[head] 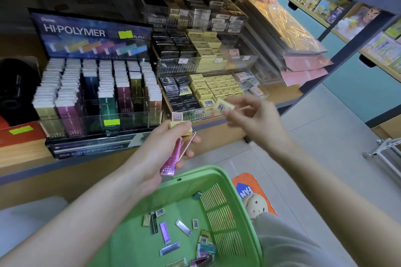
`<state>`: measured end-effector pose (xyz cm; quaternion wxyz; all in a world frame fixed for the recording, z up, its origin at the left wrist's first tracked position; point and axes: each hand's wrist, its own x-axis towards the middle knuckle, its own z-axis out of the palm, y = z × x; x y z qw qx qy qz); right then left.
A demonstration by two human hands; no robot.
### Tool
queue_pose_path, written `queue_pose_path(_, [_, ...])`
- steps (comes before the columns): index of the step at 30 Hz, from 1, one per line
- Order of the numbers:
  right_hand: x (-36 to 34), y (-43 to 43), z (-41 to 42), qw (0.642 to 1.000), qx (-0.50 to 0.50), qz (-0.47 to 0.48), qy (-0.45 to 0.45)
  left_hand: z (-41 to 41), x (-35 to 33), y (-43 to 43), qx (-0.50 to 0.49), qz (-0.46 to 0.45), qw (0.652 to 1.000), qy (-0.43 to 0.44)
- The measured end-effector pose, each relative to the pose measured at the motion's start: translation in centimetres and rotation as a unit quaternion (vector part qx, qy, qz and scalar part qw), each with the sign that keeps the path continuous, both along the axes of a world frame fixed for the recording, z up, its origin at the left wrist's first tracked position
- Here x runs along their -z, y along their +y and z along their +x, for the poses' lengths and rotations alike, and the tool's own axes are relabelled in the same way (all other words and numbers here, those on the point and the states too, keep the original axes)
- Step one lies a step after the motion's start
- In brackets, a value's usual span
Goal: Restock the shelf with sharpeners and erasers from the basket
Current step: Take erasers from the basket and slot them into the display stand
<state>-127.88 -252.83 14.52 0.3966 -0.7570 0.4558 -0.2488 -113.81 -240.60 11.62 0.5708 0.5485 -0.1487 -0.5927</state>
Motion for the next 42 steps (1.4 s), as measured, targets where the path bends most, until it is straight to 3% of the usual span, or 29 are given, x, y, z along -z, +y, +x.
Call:
queue_pose_path(4, [0.7, -5.7, 1.5, 0.977, 0.061, -0.194, 0.06, 0.5, -0.3, -0.3, 0.023, -0.011, 1.0, 0.002])
queue_pose_path(7, [2.2, -8.5, 2.5, 0.951, 0.039, -0.268, 0.146, 0.7, -0.3, -0.4, 0.035, -0.012, 0.999, -0.012])
queue_pose_path(11, [3.2, -8.4, 2.5, 0.941, -0.031, -0.252, 0.224, 1.2, -0.2, -0.5, 0.05, -0.019, 0.998, -0.038])
queue_pose_path(20, [2.6, -8.9, 3.3, 0.945, -0.055, -0.25, 0.203, 2.0, 1.1, -1.7, 0.029, 0.008, 0.999, 0.041])
queue_pose_path(26, [3.2, -10.7, 5.7, 0.933, -0.066, -0.264, 0.236, 2.2, 1.5, -1.5, 0.025, 0.012, 1.0, 0.012])
queue_pose_path(32, [4.5, -10.5, 6.4, 0.939, -0.024, -0.292, 0.183, 2.0, 0.7, -1.0, 0.071, 0.001, 0.997, -0.029])
queue_pose_path(39, [3.8, -9.9, 6.0, 0.931, -0.039, -0.301, 0.202, 1.7, 0.7, -1.0, 0.067, 0.006, 0.997, -0.047])
queue_pose_path(42, [2.6, -6.7, 5.2, 0.944, -0.034, -0.31, 0.107, 1.6, 0.6, -1.0, 0.061, -0.003, 0.997, -0.053])
